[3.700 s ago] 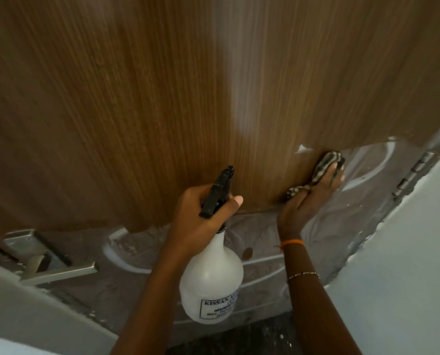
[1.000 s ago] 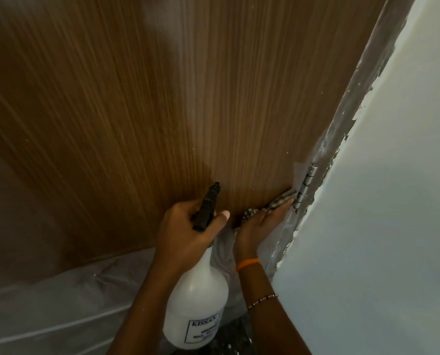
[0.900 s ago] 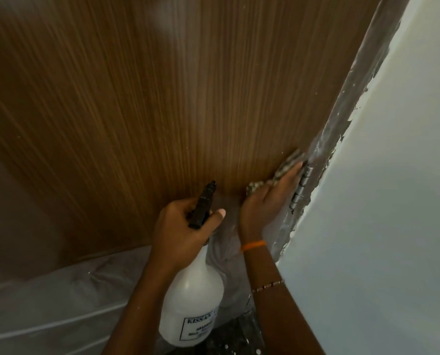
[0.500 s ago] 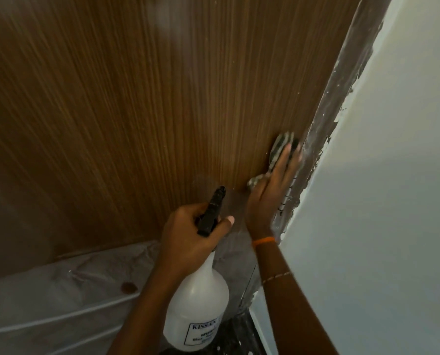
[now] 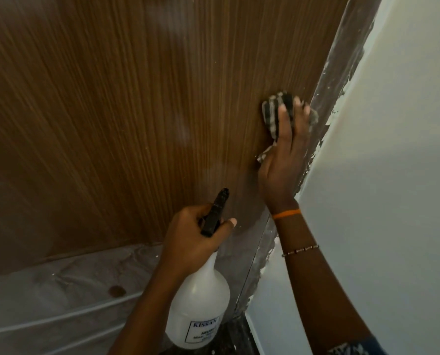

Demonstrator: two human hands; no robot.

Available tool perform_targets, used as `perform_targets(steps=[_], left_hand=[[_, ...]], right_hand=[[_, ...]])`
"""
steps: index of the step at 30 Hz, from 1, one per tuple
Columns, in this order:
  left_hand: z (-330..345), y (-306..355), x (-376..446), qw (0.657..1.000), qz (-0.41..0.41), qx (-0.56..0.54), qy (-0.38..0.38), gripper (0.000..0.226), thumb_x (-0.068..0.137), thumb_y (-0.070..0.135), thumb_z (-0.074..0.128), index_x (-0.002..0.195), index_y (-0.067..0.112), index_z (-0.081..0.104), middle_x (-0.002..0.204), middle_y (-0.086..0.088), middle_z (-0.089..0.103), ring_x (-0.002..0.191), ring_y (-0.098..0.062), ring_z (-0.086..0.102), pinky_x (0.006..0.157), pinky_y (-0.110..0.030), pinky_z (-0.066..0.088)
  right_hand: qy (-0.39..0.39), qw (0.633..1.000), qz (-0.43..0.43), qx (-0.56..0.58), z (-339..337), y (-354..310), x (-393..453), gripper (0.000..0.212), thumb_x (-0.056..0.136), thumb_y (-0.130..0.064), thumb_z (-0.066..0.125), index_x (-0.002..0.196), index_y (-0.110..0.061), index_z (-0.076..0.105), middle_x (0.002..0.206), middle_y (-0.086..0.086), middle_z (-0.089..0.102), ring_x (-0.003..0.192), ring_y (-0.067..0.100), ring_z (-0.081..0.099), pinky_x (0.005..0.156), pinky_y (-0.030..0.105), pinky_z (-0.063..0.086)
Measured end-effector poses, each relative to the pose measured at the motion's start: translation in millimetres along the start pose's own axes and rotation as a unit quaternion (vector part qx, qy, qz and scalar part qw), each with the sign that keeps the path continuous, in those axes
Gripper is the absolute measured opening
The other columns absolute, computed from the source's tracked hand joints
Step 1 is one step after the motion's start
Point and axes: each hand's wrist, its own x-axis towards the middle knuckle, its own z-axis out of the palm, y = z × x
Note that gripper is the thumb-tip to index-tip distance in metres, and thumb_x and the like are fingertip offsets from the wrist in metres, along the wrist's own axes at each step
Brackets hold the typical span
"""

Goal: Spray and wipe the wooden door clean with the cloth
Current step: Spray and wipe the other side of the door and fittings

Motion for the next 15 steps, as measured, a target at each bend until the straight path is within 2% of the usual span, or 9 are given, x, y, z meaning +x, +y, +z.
perform_targets(steps=[2, 5, 8, 10, 12, 15], left_hand=[[5, 0, 3, 1.0, 0.004, -0.002, 0.004, 0.033, 0.072, 0.033, 0.067, 0.047, 0.025, 0.047, 0.042, 0.013, 0.046, 0.045, -0.005, 0.046, 0.056, -0.021, 0.038], [14, 0, 6, 1.0, 0.008, -0.007, 0.007, 0.023, 0.071, 0.038, 0.069, 0.052, 0.035, 0.057, 0.044, 0.014, 0.049, 0.046, -0.005, 0.048, 0.056, -0.019, 0.038], [20, -3, 4, 1.0, 0.016, -0.019, 0.015, 0.022, 0.07, 0.042, 0.069, 0.052, 0.038, 0.058, 0.045, 0.014, 0.049, 0.046, -0.004, 0.049, 0.053, -0.013, 0.037], [23, -7, 1, 0.999, 0.021, -0.019, 0.015, 0.025, 0.074, 0.031, 0.069, 0.053, 0.039, 0.059, 0.046, 0.015, 0.051, 0.046, -0.002, 0.05, 0.053, -0.01, 0.037], [25, -11, -3, 1.0, 0.024, -0.012, 0.011, 0.024, 0.075, 0.027, 0.069, 0.055, 0.037, 0.059, 0.048, 0.018, 0.052, 0.049, 0.0, 0.051, 0.054, -0.008, 0.037], [23, -17, -11, 1.0, 0.014, -0.003, 0.004, 0.023, 0.074, 0.042, 0.066, 0.06, 0.026, 0.057, 0.053, 0.015, 0.055, 0.052, -0.002, 0.053, 0.057, -0.013, 0.041]], right_hand=[[0.004, 1.0, -0.009, -0.005, -3, 0, 8, 0.045, 0.098, 0.002, 0.034, 0.141, -0.009, 0.03, 0.148, 0.019, 0.028, 0.141, 0.04, 0.019, 0.119, 0.047, 0.017], [0.004, 1.0, 0.0, -0.011, -2, 1, -9, 0.048, 0.096, 0.007, 0.037, 0.141, -0.008, 0.029, 0.148, 0.018, 0.027, 0.143, 0.034, 0.015, 0.118, 0.051, 0.019], [-0.002, 0.999, 0.01, -0.03, 6, 6, -54, 0.039, 0.103, -0.007, 0.03, 0.142, -0.007, 0.027, 0.147, 0.018, 0.024, 0.145, 0.026, 0.008, 0.119, 0.045, 0.016], [-0.051, 0.997, 0.017, -0.048, 9, 16, -103, 0.054, 0.099, -0.012, 0.041, 0.149, -0.016, 0.018, 0.151, 0.014, 0.02, 0.148, 0.021, -0.001, 0.12, 0.043, 0.013], [-0.107, 0.992, 0.024, -0.058, 10, 28, -159, 0.078, 0.092, -0.014, 0.052, 0.153, -0.024, 0.004, 0.16, 0.006, 0.005, 0.149, 0.022, -0.004, 0.122, 0.04, 0.006], [-0.163, 0.981, 0.055, -0.085, 9, 42, -220, 0.096, 0.087, -0.01, 0.065, 0.153, -0.022, -0.002, 0.161, 0.001, -0.01, 0.148, 0.024, -0.006, 0.121, 0.037, 0.001]])
